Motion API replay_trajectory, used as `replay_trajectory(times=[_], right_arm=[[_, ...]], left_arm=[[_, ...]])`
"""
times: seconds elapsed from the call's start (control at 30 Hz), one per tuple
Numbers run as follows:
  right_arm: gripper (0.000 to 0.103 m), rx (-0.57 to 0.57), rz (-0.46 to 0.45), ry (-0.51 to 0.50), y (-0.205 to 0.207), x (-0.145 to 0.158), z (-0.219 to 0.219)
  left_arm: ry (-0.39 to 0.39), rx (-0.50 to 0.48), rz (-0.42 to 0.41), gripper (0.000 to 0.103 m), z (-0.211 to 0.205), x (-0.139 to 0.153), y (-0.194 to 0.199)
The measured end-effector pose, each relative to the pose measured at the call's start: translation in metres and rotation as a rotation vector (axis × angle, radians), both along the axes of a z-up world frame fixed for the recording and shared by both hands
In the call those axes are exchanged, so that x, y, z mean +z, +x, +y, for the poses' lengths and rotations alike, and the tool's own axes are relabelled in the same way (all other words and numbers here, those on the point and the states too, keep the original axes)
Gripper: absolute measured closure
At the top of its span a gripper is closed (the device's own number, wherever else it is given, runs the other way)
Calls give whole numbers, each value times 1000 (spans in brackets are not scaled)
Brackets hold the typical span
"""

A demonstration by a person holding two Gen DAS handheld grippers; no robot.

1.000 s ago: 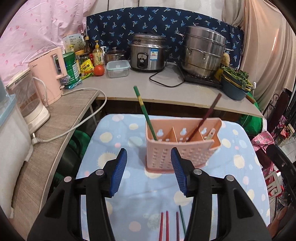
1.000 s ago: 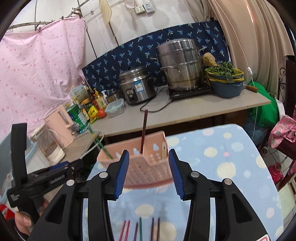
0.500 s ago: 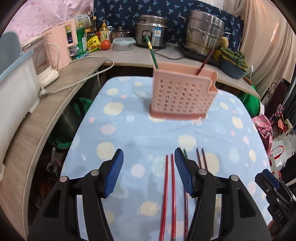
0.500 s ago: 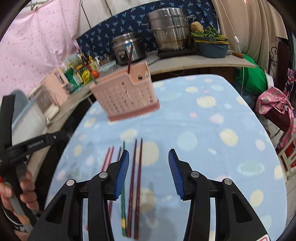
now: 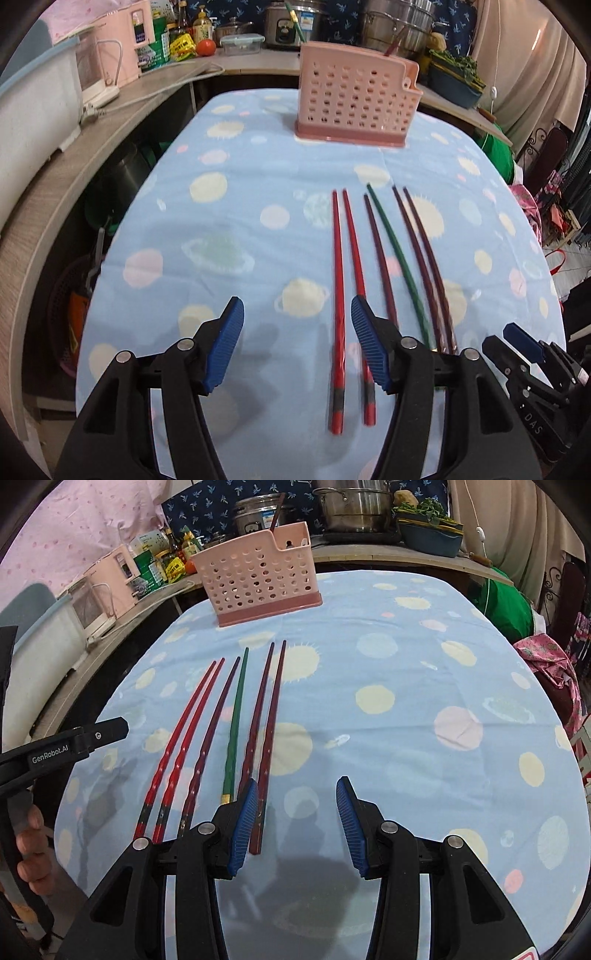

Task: Organize utensils
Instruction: 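Grasp a red chopstick with the left tool while the right tool grasps a dark red one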

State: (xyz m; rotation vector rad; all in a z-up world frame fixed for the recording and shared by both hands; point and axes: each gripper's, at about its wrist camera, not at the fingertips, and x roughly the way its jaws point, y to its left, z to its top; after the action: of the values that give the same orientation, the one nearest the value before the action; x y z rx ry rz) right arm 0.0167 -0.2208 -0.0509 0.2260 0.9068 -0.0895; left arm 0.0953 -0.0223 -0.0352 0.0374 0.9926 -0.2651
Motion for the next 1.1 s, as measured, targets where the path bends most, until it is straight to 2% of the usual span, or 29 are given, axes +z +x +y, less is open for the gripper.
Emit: replay_trajectory(times=[0.23, 0.3, 0.47, 0.83, 1.1], right_arm=[[62, 35, 19, -20, -2, -11, 14], [71, 42, 27, -14, -1, -14, 15], [80, 62, 42, -13, 1, -18, 21], [84, 72, 54, -20, 5, -24, 25], [95, 61, 51, -48, 4, -26, 23]], left_arm=[[1, 15, 38, 46, 11, -18, -16], [0, 17, 41, 45, 12, -19, -19], [-11, 14, 43, 46, 13, -20, -23], [4, -27, 57, 45, 2, -28, -30], [9, -49, 75, 45, -3, -34, -36]])
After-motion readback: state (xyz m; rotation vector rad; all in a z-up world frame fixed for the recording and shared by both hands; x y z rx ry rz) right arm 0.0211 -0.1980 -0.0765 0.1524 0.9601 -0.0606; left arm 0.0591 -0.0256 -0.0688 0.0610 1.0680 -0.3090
